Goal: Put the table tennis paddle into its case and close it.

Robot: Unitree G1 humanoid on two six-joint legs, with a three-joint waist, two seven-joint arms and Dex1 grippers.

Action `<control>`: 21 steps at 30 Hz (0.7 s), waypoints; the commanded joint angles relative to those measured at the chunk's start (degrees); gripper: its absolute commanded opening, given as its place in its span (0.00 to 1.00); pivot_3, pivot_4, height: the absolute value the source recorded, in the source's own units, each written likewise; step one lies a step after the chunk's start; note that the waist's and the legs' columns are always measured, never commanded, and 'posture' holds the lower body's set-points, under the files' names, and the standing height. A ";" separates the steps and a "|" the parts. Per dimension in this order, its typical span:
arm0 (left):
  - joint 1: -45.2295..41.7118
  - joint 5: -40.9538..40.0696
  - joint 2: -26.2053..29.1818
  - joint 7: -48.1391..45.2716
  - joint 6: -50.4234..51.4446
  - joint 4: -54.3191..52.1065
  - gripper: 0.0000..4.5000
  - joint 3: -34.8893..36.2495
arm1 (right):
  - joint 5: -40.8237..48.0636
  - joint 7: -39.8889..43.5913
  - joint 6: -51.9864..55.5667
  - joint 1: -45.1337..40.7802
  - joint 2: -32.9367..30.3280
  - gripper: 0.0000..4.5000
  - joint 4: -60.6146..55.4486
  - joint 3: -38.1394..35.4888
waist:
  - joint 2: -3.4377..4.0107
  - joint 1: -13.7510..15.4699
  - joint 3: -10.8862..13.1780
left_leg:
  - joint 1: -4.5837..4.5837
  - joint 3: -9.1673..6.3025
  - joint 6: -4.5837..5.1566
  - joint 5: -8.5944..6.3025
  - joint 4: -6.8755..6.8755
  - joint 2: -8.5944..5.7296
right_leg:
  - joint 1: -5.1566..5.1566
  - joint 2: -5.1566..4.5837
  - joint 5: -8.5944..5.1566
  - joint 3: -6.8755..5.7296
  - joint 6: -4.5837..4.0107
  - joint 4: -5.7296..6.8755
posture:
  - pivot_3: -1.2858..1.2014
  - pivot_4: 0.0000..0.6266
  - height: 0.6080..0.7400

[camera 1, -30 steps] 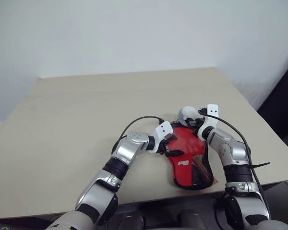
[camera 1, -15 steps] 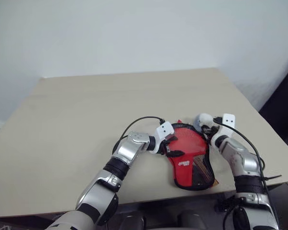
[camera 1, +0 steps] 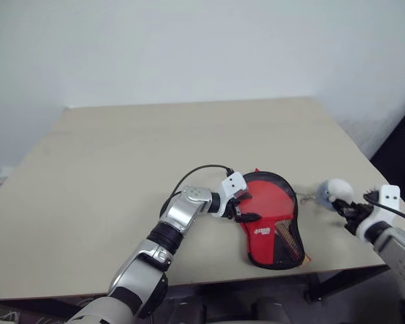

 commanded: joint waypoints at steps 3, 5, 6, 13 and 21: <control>2.94 2.81 0.80 -0.70 3.51 3.29 0.90 -3.18 | 4.54 7.76 0.56 10.06 -4.86 0.11 -11.85 -2.97 | -0.17 -0.05 0.00 | 0.02 0.03 -0.03 -0.02 0.04 0.02 | -0.01 -0.02 -0.01 0.00 -0.01 -0.02 | 0.52 0.00 1.00; 3.24 2.91 0.73 -0.64 3.45 3.25 0.90 -3.36 | 5.04 10.35 0.20 14.06 -6.09 0.11 -13.49 -3.39 | -0.18 -0.03 -0.01 | 0.01 0.04 -0.07 -0.06 0.05 0.02 | -0.02 -0.02 -0.02 0.00 -0.01 -0.03 | 0.52 0.00 1.00; 3.36 2.91 0.66 -0.60 3.56 3.18 0.90 -3.39 | 5.14 11.50 0.09 16.01 -6.74 0.11 -14.30 -3.56 | -0.21 0.02 -0.01 | 0.01 0.03 -0.09 -0.07 0.05 0.03 | -0.02 -0.03 -0.02 0.00 0.00 -0.04 | 0.52 0.00 1.00; 4.26 2.64 0.69 -0.39 4.36 2.14 0.90 -3.15 | 4.81 17.81 -1.98 25.48 -9.63 0.11 -15.84 -8.38 | -0.32 0.05 -0.13 | 0.02 0.03 -0.22 -0.19 0.07 0.03 | -0.02 -0.05 -0.03 -0.02 0.00 -0.25 | 0.52 0.00 1.00; 6.08 2.53 0.47 -0.22 5.42 0.38 0.90 -3.29 | 7.65 29.12 -4.09 38.61 -10.60 0.11 -18.61 -19.86 | -0.34 0.70 -0.29 | -0.05 0.04 -0.04 -0.43 0.06 0.06 | 0.10 -0.05 -0.04 -0.07 0.04 -0.70 | 0.52 0.00 1.00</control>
